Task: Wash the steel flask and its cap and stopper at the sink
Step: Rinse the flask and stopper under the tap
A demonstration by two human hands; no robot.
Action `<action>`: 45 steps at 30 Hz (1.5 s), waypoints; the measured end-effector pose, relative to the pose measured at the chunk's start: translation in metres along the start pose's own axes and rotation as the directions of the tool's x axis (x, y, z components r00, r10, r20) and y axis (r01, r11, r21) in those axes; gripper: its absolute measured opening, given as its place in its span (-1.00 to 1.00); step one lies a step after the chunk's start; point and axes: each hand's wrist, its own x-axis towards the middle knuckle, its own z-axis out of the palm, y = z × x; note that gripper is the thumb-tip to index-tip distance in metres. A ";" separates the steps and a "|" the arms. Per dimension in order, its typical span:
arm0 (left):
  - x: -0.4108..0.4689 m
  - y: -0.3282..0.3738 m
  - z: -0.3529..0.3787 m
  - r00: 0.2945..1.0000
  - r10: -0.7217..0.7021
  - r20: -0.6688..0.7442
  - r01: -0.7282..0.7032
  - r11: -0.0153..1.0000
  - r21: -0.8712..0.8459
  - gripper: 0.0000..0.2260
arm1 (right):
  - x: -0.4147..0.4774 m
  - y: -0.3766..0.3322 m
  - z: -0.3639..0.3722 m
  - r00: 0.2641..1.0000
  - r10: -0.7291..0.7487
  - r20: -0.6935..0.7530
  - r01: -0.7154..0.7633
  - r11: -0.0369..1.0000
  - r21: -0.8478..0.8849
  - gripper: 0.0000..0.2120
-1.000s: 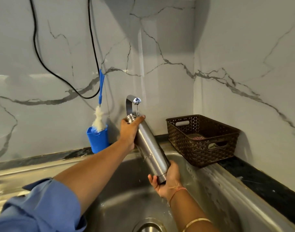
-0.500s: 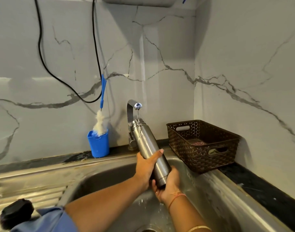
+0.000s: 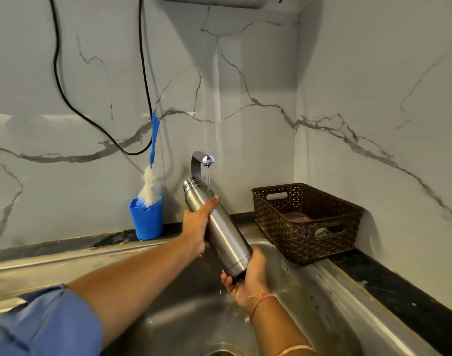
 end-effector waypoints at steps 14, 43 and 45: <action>0.021 0.048 -0.004 0.989 -0.139 0.058 0.111 0.933 0.343 -0.56 | 0.006 0.001 -0.020 0.987 0.092 -0.133 -0.079 0.992 0.101 -0.71; 0.036 0.045 0.023 0.985 0.128 -0.118 -0.071 0.912 0.403 -0.78 | 0.011 0.000 -0.007 0.925 -0.270 -0.268 0.122 0.878 -0.462 -0.59; 0.033 0.050 0.022 0.991 0.130 -0.004 -0.113 0.872 0.476 -0.87 | 0.012 0.005 -0.009 0.994 0.055 -0.100 -0.080 0.959 -0.271 -0.52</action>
